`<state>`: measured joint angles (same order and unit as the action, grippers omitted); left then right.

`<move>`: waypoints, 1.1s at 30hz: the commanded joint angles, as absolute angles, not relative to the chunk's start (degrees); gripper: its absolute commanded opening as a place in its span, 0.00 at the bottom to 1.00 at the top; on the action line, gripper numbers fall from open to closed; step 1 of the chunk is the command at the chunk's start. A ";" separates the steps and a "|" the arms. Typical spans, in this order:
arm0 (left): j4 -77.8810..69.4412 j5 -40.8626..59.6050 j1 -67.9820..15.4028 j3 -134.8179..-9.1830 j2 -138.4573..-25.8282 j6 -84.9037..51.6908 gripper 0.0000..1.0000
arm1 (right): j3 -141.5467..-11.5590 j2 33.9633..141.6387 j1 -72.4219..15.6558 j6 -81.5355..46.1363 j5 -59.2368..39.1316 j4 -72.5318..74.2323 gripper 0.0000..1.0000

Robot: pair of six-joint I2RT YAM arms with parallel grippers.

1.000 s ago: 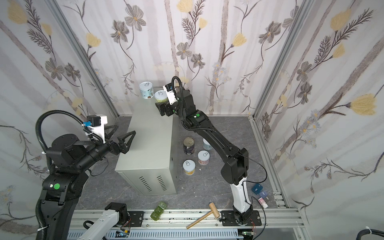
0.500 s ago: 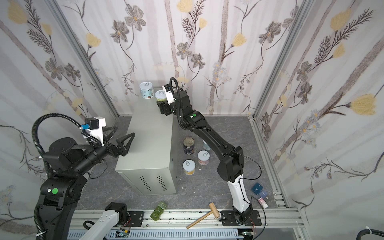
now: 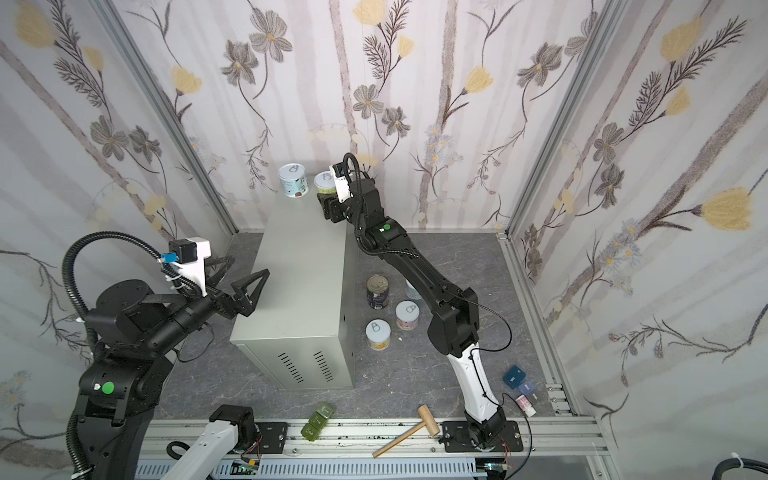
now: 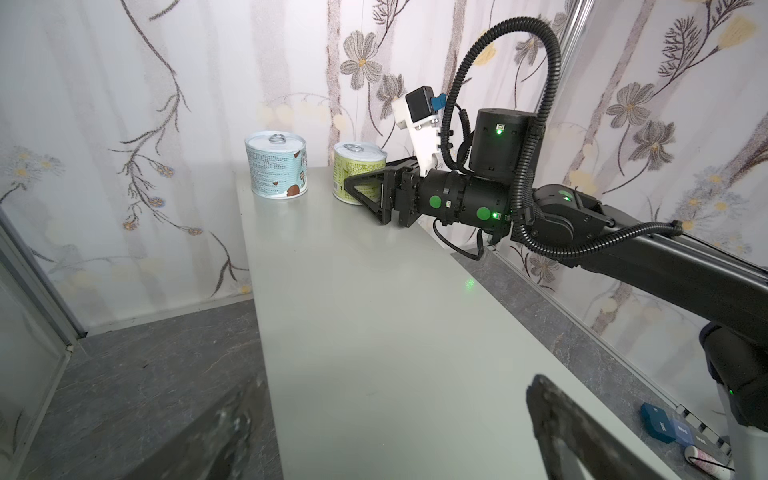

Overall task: Place and organize the canned foods onto the counter
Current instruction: 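Slide the green can with the right gripper beside the light blue can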

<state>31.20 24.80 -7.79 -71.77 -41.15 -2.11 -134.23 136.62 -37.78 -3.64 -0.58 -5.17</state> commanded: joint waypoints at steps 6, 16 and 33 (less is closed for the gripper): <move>30.98 24.45 -7.73 -71.61 -40.96 -2.35 1.00 | -138.25 139.77 -36.88 -3.47 -4.44 -1.92 0.76; 30.33 24.85 -7.73 -71.19 -41.31 -2.35 1.00 | -139.48 140.87 -36.90 -2.44 -7.90 -2.21 0.77; 29.88 25.28 -7.73 -70.94 -40.91 -2.76 1.00 | -141.64 140.34 -36.86 -2.04 -7.81 -7.27 0.78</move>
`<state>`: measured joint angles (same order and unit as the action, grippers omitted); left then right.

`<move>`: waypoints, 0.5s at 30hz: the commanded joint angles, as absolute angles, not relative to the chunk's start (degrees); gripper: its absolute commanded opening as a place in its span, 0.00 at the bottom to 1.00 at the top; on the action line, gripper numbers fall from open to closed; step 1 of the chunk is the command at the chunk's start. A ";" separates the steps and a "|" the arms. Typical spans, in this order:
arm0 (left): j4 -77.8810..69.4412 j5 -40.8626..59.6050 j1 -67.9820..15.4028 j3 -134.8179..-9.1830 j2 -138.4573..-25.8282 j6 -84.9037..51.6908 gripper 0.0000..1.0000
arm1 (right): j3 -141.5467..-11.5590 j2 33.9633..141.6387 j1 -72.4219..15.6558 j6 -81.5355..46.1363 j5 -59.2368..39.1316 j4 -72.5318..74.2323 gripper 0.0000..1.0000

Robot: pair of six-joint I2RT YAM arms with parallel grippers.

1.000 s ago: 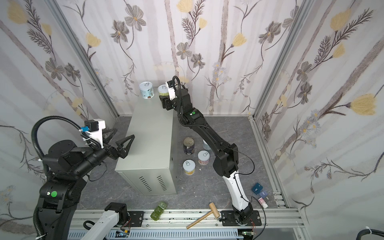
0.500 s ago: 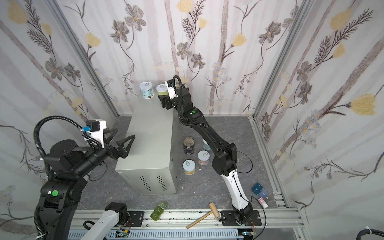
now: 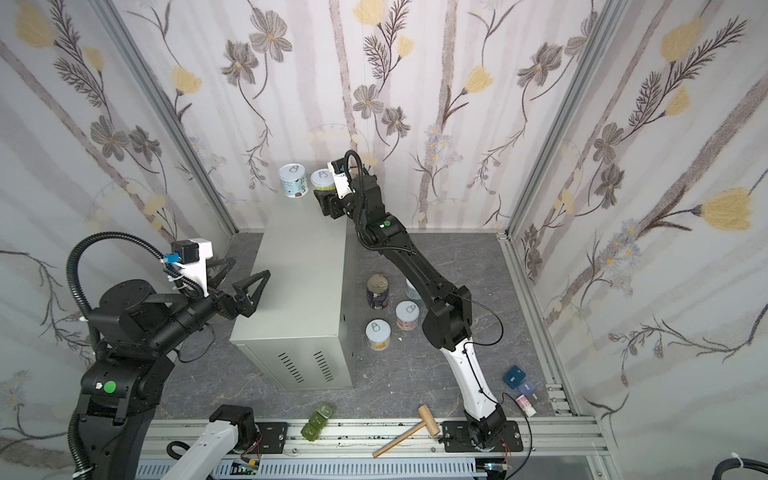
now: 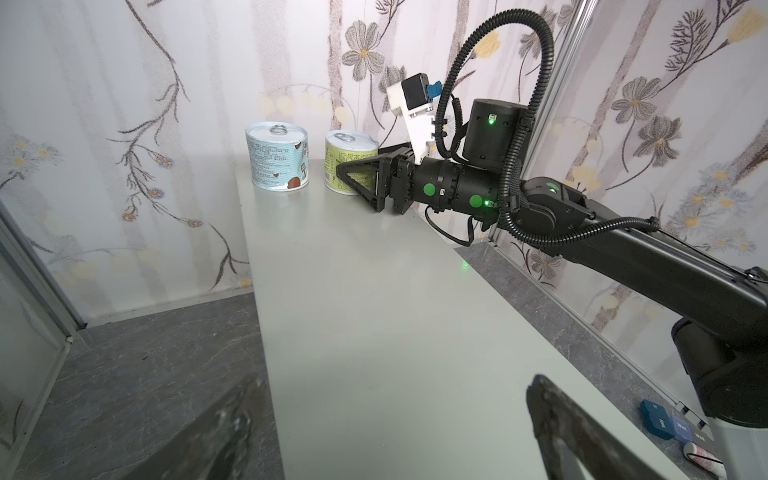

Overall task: Place and organize the canned foods onto the counter
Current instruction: 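Slide the green can with the right gripper beside the light blue can, then open the right gripper and release the green can beside the blue can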

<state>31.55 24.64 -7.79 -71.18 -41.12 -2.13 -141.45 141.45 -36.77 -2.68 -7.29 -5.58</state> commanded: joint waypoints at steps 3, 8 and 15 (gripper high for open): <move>29.80 25.40 -7.74 -70.63 -40.71 -2.90 1.00 | -141.42 139.88 -36.95 -1.87 -7.64 -8.47 0.80; 29.78 25.49 -7.73 -70.66 -40.47 -2.85 1.00 | -140.72 138.98 -37.00 -1.52 -6.51 -9.93 0.85; 29.38 25.73 -7.74 -70.26 -40.34 -3.00 1.00 | -134.00 134.93 -37.09 -0.85 -4.66 -7.52 0.82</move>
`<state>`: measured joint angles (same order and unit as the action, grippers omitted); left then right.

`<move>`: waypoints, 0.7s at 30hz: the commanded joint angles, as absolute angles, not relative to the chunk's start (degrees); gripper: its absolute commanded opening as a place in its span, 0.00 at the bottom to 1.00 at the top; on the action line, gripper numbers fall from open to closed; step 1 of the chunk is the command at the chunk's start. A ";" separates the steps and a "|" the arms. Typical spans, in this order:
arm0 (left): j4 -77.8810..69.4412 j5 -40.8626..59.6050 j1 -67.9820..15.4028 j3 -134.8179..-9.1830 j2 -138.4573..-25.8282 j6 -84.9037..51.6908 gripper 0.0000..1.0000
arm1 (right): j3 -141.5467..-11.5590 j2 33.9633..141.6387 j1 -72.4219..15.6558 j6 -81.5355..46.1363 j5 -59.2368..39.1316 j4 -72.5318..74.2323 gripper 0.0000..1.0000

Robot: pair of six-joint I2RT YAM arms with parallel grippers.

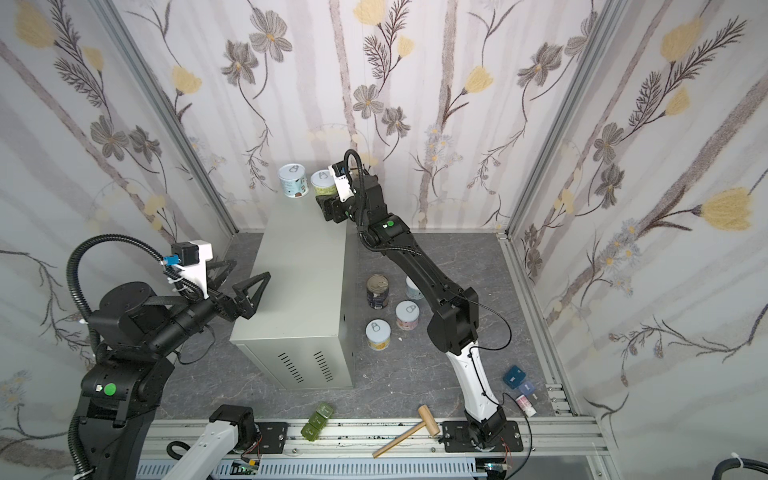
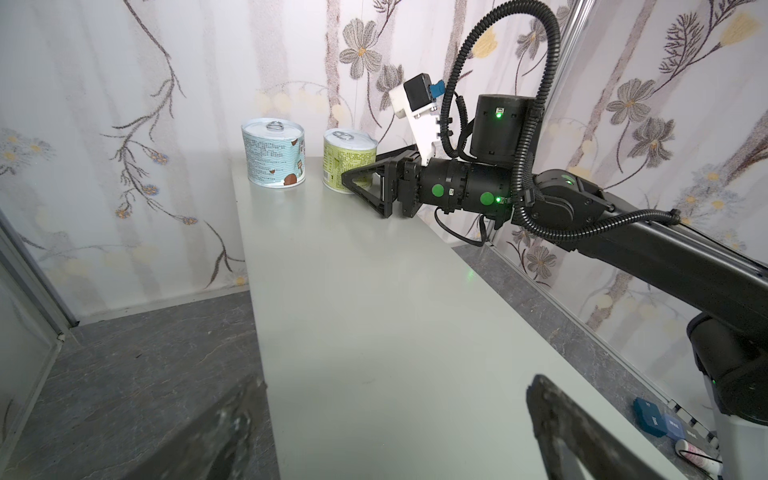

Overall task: Place and organize the canned foods onto the counter
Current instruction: 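Open the right gripper and release the green can beside the blue can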

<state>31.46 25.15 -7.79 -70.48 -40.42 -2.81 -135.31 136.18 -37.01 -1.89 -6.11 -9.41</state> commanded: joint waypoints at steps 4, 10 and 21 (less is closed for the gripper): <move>29.26 25.78 -7.72 -70.26 -40.27 -3.00 1.00 | -133.92 134.78 -37.04 -0.62 -4.98 -7.31 0.78; 29.81 25.58 -7.73 -70.47 -39.82 -2.85 1.00 | -134.10 135.42 -37.02 -1.30 -4.86 -5.95 0.74; 30.02 25.46 -7.73 -70.58 -39.55 -2.72 1.00 | -137.75 138.64 -36.87 -1.76 -4.26 -5.32 0.65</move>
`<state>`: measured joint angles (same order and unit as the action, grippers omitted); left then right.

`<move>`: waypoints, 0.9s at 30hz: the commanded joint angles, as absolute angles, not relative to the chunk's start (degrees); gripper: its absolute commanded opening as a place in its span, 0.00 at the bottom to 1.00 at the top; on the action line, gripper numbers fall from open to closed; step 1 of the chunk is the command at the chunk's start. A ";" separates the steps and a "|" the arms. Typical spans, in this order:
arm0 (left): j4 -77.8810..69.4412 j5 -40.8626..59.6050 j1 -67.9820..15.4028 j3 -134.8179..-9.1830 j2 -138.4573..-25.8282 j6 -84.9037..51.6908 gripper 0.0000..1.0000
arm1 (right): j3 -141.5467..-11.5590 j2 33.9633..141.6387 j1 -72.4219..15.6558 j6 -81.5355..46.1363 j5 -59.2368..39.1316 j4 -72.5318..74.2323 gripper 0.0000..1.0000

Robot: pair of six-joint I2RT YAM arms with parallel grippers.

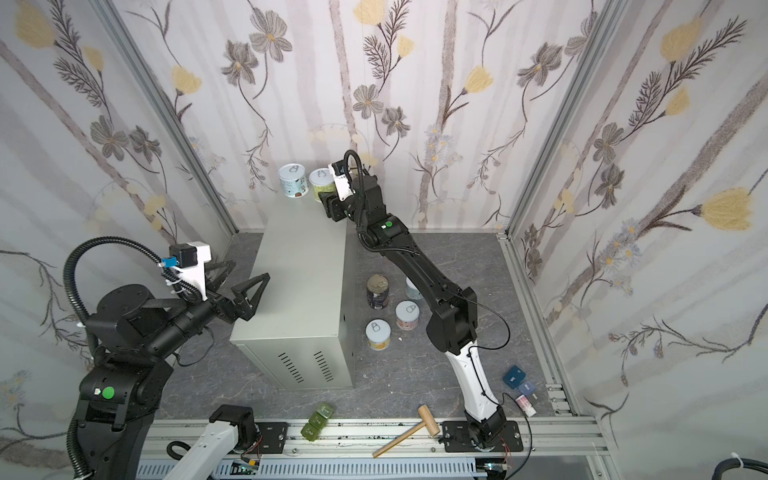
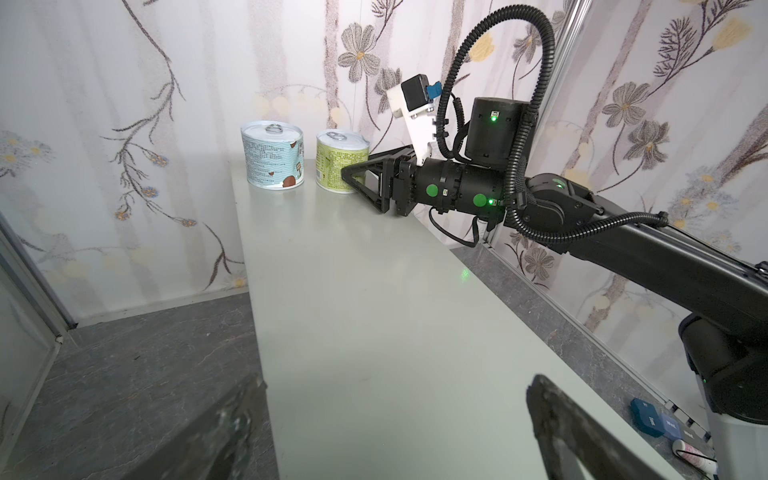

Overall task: Place and organize the canned foods onto the counter
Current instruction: 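Open the right gripper and release the green can beside the blue can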

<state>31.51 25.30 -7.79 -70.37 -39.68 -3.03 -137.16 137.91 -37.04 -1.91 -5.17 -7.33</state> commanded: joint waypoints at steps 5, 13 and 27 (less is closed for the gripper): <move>30.10 25.31 -7.74 -70.49 -39.46 -2.59 1.00 | -137.74 139.13 -36.67 -2.37 -3.07 -4.59 0.63; 30.17 25.32 -7.73 -70.49 -39.46 -2.50 1.00 | -138.34 139.83 -36.11 -2.99 -3.66 -3.80 0.65; 29.73 25.49 -7.73 -70.30 -39.81 -2.73 1.00 | -137.58 137.98 -36.30 -1.55 -5.79 -4.67 0.73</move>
<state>31.51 25.30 -7.79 -70.35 -39.75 -2.98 -137.97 139.22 -36.12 -2.50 -5.63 -5.19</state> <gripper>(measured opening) 0.997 0.696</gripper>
